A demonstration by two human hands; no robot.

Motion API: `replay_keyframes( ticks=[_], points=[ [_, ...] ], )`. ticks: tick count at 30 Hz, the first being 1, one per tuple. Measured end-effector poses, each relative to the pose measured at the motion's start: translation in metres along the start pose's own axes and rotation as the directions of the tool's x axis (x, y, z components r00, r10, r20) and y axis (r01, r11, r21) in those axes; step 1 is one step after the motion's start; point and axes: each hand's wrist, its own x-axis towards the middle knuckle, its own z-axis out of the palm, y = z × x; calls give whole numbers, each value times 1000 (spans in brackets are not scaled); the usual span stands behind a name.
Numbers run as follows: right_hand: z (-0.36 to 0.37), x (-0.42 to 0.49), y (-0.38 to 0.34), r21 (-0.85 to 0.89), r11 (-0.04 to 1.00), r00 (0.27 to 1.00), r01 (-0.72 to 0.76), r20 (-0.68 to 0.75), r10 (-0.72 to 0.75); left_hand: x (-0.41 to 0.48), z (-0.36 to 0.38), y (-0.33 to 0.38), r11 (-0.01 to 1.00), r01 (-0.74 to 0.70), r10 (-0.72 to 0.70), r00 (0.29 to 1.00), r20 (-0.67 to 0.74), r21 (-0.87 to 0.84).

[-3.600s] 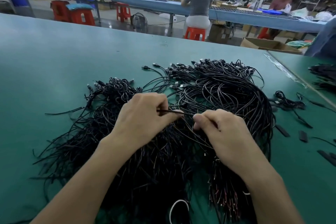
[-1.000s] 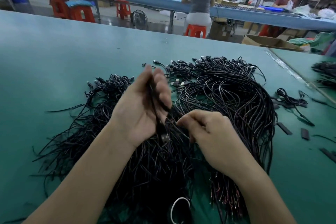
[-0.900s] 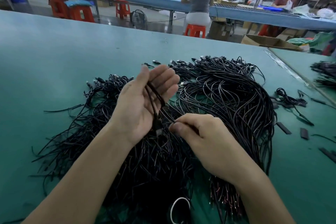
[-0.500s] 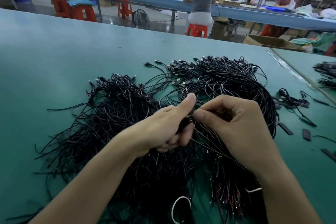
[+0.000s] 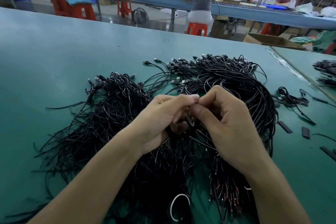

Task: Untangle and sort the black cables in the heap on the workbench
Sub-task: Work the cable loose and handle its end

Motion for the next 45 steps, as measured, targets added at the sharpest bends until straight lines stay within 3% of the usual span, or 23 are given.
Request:
replay_keyframes(
  ticks=[3,5,7,12,15,18,20,23,26,37,45],
  points=[
    [9,-2,-6,82,996,997,35,-65,-30,-3,2,4,968,147,-121,983,136,-204],
    [15,-3,-9,92,994,993,60,-105,-51,-8,3,7,933,262,-200,947,250,-246],
    [16,-3,-9,32,995,987,90,-140,-84,-8,4,5,931,326,-273,921,279,-165],
    [12,-2,-2,-73,996,979,55,-194,-68,-2,-1,0,926,373,-376,906,194,55],
    [13,0,1,-62,997,982,-50,-186,37,1,-7,-4,950,301,-307,947,94,79],
    [12,0,7,-96,963,957,-253,-170,235,4,-16,-5,980,177,-170,982,-78,95],
    [14,-1,9,-168,923,938,-347,-77,339,6,-20,-3,992,93,-74,977,-198,90],
    [27,-7,8,-409,856,896,-317,165,411,7,-24,0,998,-13,34,945,-327,67],
    [43,-13,7,-467,843,862,-268,274,426,7,-25,4,997,-50,68,914,-399,56],
    [45,-13,0,-499,832,889,-241,231,396,5,-19,8,998,-57,47,911,-409,-12],
    [33,-12,-3,-577,791,889,-203,229,396,3,-18,6,990,-136,137,894,-427,34]
  ],
)
